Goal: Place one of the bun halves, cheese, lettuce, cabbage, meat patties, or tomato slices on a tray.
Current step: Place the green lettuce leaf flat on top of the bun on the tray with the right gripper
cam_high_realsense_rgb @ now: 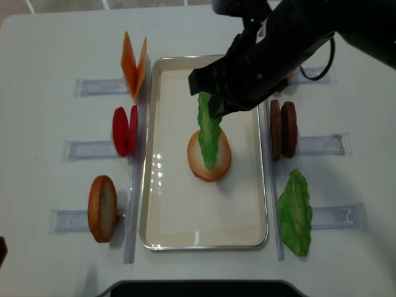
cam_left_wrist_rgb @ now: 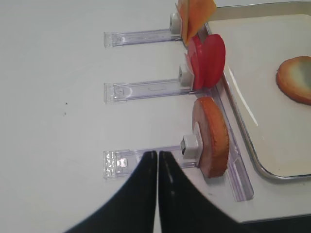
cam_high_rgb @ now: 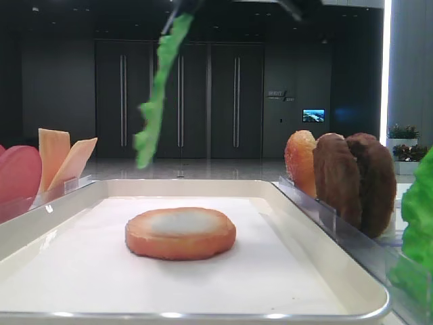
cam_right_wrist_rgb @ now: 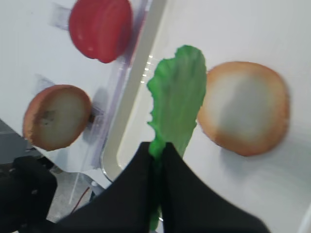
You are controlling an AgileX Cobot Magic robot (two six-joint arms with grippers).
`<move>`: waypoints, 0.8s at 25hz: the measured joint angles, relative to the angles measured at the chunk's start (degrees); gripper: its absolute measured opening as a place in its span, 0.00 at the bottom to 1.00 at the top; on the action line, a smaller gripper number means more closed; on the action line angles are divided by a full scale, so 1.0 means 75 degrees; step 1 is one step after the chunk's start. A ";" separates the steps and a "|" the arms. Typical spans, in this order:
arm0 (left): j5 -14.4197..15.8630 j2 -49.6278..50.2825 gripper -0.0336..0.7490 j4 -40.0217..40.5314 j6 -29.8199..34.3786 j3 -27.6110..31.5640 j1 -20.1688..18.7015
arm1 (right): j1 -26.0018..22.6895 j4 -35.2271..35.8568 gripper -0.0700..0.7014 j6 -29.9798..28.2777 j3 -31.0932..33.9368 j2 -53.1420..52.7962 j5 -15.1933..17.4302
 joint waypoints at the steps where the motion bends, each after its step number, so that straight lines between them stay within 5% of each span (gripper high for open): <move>1: 0.0000 0.0000 0.04 0.0000 0.0000 0.0000 0.0000 | 0.0078 0.0367 0.10 -0.0322 0.0000 0.0108 -0.0176; 6: 0.0000 0.0000 0.04 0.0000 0.0000 0.0000 0.0000 | 0.0343 0.1152 0.10 -0.1156 0.0000 0.0663 -0.0518; 20: 0.0000 0.0000 0.04 0.0000 -0.0007 0.0000 0.0000 | 0.0228 0.0841 0.10 -0.1706 0.0000 0.1228 -0.0635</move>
